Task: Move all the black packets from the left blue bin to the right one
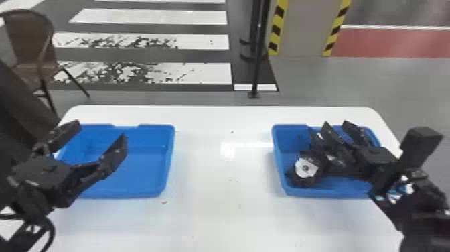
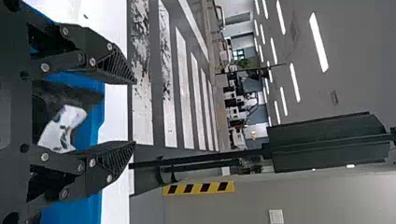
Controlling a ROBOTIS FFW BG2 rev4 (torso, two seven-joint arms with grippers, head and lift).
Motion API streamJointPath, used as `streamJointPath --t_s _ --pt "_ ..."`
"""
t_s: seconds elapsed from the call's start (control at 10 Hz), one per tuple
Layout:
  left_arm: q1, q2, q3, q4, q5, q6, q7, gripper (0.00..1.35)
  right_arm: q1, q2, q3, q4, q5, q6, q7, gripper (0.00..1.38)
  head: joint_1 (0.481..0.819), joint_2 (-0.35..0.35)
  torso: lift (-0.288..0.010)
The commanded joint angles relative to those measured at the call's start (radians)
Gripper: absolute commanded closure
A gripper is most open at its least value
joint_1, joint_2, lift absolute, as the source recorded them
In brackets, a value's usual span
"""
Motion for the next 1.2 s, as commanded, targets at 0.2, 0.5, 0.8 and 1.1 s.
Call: streamJointPath --t_s 0.2,0.5,0.8,1.1 --pt "0.143 -0.028 0.042 -0.135 0.027 -0.015 0.0 0.15 0.3 0.045 -0.006 -0.31 0.041 -0.054 -0.004 0.21 0.695 -0.014 -0.14" --pt "0.278 -0.051 0.076 -0.208 0.037 -0.059 0.0 0.15 0.528 0.096 -0.006 -0.509 0.053 -0.078 -0.007 0.21 0.695 0.024 -0.14" --pt "0.33 -0.067 0.072 -0.208 0.033 -0.103 0.001 0.15 0.668 0.108 -0.008 -0.644 0.085 -0.11 -0.018 0.21 0.695 0.052 -0.14" --pt "0.342 -0.067 0.078 -0.208 -0.003 -0.105 0.004 0.15 0.708 0.12 -0.024 -0.676 0.071 -0.118 -0.041 0.21 0.695 0.051 -0.14"
